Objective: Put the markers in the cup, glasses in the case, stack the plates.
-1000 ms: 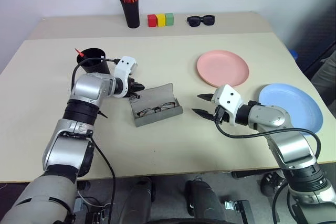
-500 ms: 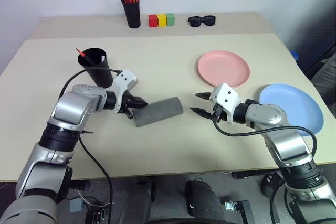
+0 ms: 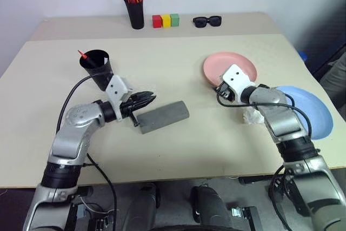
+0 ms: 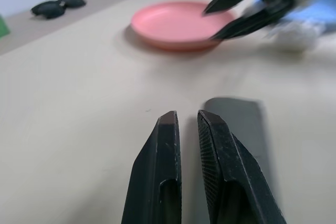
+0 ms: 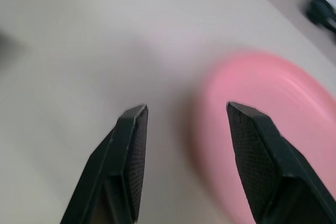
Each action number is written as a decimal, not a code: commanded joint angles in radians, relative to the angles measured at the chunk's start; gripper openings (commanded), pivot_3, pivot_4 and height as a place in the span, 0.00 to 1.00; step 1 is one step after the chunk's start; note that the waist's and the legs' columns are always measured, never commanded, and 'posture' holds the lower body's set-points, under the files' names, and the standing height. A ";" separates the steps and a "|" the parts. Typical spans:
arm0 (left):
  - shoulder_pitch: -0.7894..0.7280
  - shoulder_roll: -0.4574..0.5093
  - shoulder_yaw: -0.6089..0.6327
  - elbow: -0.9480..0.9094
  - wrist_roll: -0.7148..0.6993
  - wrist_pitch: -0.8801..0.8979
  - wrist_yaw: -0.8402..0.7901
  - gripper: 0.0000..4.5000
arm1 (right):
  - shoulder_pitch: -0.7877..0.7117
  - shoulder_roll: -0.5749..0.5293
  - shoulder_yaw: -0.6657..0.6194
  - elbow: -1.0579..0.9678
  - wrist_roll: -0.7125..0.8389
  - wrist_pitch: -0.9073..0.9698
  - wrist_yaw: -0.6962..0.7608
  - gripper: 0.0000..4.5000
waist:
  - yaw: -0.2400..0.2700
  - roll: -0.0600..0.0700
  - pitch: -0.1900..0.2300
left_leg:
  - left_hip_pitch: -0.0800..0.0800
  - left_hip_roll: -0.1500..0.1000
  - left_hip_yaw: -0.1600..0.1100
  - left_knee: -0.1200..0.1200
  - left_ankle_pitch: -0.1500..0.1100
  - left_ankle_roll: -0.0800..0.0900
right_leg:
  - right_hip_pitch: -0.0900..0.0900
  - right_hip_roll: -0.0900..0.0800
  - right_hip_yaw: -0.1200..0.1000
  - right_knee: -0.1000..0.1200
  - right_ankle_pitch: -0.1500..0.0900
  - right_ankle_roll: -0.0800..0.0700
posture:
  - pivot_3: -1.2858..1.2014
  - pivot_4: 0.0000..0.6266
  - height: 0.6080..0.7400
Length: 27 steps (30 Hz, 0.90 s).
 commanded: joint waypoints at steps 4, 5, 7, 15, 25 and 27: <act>0.075 0.024 0.025 -0.134 -0.057 -0.016 -0.019 0.13 | -0.101 0.001 0.049 0.213 -0.102 -0.171 -0.020 0.53 | -0.001 0.000 0.000 | 0.000 0.000 0.000 0.000 0.000 0.000 | 0.000 0.000 0.000 0.000 0.000 0.000 | 0.52 0.24 1.00; 0.080 0.026 0.024 -0.138 -0.055 -0.015 -0.015 0.13 | -0.107 0.003 0.050 0.231 -0.106 -0.184 -0.016 0.53 | -0.002 0.000 0.000 | 0.000 0.000 0.000 0.000 0.000 0.000 | 0.000 0.000 0.000 0.000 0.000 0.000 | 0.52 0.24 1.00; 0.085 0.028 0.023 -0.141 -0.056 -0.014 -0.012 0.13 | -0.117 0.008 0.049 0.259 -0.110 -0.204 -0.013 0.53 | -0.002 0.000 0.000 | 0.000 0.000 0.000 0.000 0.000 0.000 | 0.000 0.001 0.000 0.000 0.000 0.000 | 0.52 0.24 1.00; 0.098 0.017 0.002 -0.156 -0.057 -0.019 0.007 0.11 | -0.127 0.012 0.057 0.321 -0.147 -0.263 -0.009 0.01 | -0.003 0.000 0.000 | 0.000 0.000 0.000 0.000 0.000 0.000 | 0.000 0.001 0.000 0.000 0.000 0.000 | 0.52 0.24 1.00; 0.075 -0.008 -0.071 -0.161 -0.041 -0.038 -0.015 0.11 | 0.002 -0.133 -0.069 -0.042 -0.099 -0.175 0.068 0.00 | 0.005 0.002 0.001 | 0.000 0.000 0.000 0.000 0.000 0.000 | 0.001 0.001 0.000 0.000 0.000 0.000 | 0.52 0.24 1.00; 0.061 -0.021 -0.110 -0.165 -0.040 -0.042 -0.031 0.11 | 0.092 -0.212 -0.159 -0.200 -0.030 -0.126 0.143 0.00 | 0.011 0.002 0.001 | 0.000 0.000 0.000 0.001 0.000 0.000 | 0.001 0.001 0.000 0.000 0.000 0.000 | 0.52 0.24 1.00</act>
